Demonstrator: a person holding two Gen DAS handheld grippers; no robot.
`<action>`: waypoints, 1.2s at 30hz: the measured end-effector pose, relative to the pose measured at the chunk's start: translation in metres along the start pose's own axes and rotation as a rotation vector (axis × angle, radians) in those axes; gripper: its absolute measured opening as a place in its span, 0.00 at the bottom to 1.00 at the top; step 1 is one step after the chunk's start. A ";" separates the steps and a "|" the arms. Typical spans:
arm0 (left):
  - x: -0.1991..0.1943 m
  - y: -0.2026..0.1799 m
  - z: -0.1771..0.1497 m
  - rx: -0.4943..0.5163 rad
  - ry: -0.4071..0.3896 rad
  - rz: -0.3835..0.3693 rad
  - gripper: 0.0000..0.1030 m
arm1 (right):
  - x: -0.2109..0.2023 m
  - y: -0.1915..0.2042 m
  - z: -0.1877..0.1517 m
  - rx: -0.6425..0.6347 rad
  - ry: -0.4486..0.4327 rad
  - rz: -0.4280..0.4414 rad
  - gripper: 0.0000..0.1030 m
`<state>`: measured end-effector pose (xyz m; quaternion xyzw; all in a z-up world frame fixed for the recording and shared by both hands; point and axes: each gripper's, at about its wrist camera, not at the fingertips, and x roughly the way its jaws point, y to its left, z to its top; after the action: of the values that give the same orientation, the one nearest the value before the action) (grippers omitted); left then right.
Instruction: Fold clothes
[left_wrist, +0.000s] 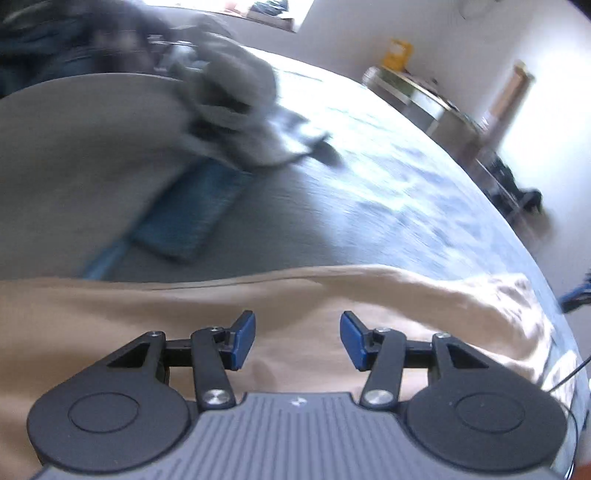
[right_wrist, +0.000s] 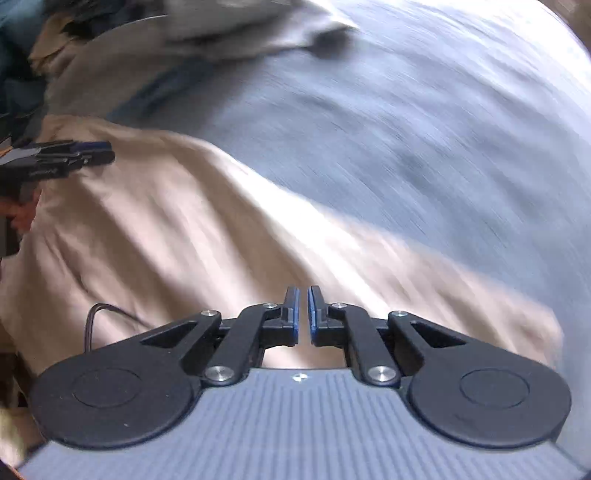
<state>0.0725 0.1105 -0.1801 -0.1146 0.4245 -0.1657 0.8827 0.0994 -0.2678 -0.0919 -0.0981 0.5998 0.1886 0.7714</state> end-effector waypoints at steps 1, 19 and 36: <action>0.005 -0.009 0.001 0.012 0.007 -0.005 0.50 | -0.018 -0.017 -0.021 0.027 0.025 -0.044 0.05; 0.070 -0.134 0.002 0.148 0.101 0.086 0.50 | 0.051 -0.250 -0.057 0.504 -0.174 -0.031 0.46; 0.109 -0.170 0.008 0.245 0.103 0.220 0.50 | 0.038 -0.200 -0.047 0.148 -0.275 -0.101 0.12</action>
<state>0.1096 -0.0880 -0.1945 0.0498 0.4558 -0.1245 0.8799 0.1469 -0.4611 -0.1560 -0.0440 0.4951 0.1164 0.8599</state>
